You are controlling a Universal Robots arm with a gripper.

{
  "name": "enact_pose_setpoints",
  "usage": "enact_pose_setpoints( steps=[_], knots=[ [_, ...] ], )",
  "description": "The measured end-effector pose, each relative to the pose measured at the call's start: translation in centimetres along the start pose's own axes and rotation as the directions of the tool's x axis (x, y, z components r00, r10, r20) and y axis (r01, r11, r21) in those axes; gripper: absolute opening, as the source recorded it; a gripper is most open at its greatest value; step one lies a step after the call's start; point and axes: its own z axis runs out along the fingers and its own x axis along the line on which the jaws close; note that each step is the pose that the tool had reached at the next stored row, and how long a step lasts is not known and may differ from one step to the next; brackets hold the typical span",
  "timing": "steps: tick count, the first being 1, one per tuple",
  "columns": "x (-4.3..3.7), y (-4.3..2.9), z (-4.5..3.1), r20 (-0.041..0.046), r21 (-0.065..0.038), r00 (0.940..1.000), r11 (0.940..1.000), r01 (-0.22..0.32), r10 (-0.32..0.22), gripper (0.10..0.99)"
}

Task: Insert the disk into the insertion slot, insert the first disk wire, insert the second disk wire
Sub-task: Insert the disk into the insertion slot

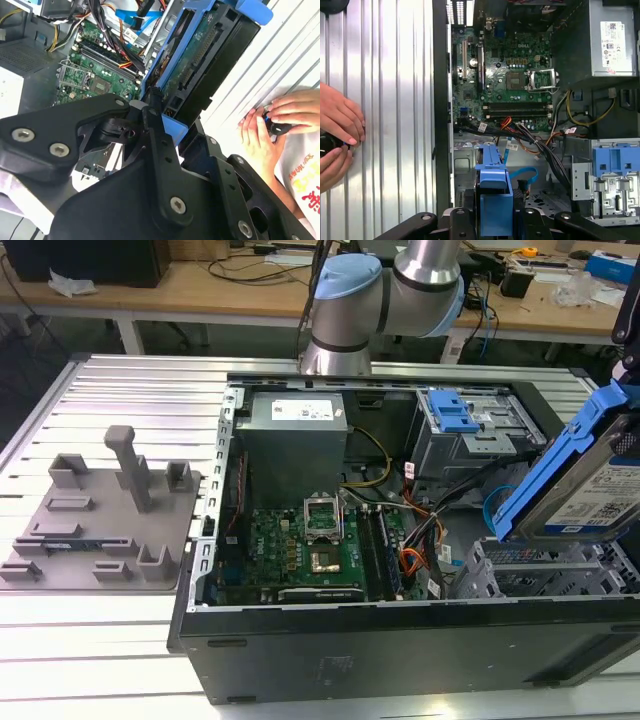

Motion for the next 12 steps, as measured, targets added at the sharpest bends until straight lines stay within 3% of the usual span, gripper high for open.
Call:
enact_pose_setpoints(
  steps=[2,3,4,7,12],
  knots=[
    [0.0,0.03,0.01,0.0003,0.001,1.0,1.0,0.0,0.0,0.365],
    [0.01,0.1,0.01,0.0001,0.007,1.0,1.0,0.0,0.0,0.365],
    [0.0,0.22,0.01,-0.0002,0.02,1.0,0.9998,0.001,-0.001,0.365],
    [0.01,0.45,0.02,-0.0009,0.038,1.0,0.9993,0.002,-0.002,0.365],
    [0.02,0.65,0.02,-0.0024,0.05,1.0,0.9987,0.003,-0.002,0.365]
  ],
)
